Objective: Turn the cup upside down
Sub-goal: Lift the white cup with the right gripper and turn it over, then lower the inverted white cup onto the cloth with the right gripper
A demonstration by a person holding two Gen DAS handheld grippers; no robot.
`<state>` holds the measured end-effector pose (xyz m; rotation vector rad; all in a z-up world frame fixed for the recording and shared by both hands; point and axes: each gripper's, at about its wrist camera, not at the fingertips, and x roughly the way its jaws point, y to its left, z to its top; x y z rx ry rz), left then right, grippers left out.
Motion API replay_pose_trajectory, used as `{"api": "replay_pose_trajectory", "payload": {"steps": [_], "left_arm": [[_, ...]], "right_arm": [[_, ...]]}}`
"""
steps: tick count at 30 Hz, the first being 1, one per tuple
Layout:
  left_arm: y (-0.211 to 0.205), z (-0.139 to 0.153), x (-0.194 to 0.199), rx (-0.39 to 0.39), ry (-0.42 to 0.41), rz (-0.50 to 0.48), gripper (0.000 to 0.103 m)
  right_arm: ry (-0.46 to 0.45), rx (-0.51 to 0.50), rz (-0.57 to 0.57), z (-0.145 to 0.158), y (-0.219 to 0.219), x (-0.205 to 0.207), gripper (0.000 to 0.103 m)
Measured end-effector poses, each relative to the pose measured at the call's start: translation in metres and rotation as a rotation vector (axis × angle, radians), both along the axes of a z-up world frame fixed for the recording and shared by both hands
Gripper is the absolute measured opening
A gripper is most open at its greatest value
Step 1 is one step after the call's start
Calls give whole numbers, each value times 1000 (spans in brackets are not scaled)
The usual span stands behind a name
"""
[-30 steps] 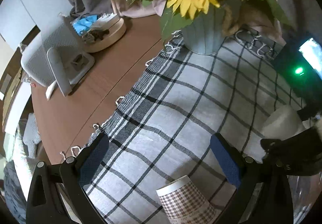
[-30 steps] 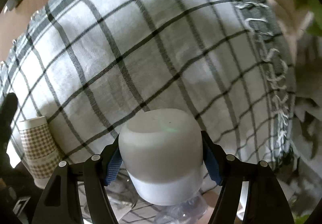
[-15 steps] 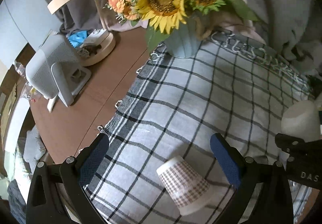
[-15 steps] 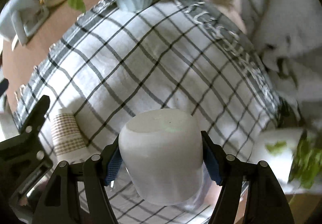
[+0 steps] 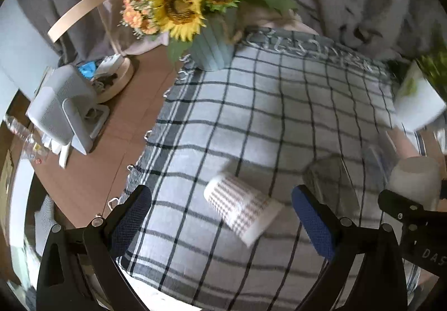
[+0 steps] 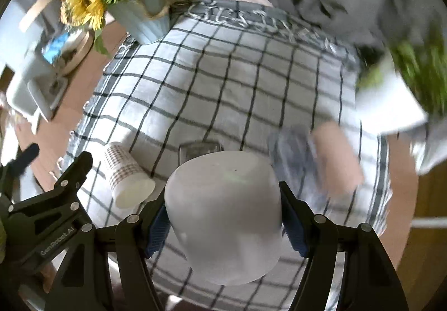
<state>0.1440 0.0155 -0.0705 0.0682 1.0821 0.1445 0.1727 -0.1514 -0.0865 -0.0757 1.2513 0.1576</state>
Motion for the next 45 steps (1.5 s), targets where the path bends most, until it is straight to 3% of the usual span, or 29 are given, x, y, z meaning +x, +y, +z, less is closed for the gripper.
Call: {"api": "replay_pose_trajectory", "payload": {"steps": [10, 21, 39, 43, 45], "left_arm": [[-19, -24, -36, 38, 44, -113, 103], [-24, -60, -52, 38, 155, -136, 103], [-20, -75, -48, 32, 191, -119, 103], [-19, -72, -49, 19, 188, -114, 103], [-18, -67, -50, 2, 183, -111, 102]], "right_arm": [[114, 127, -174, -64, -21, -63, 70], [220, 120, -261, -124, -28, -86, 70], [233, 80, -282, -148, -31, -81, 71], [196, 92, -273, -142, -29, -79, 87], [165, 105, -279, -133, -29, -80, 88]]}}
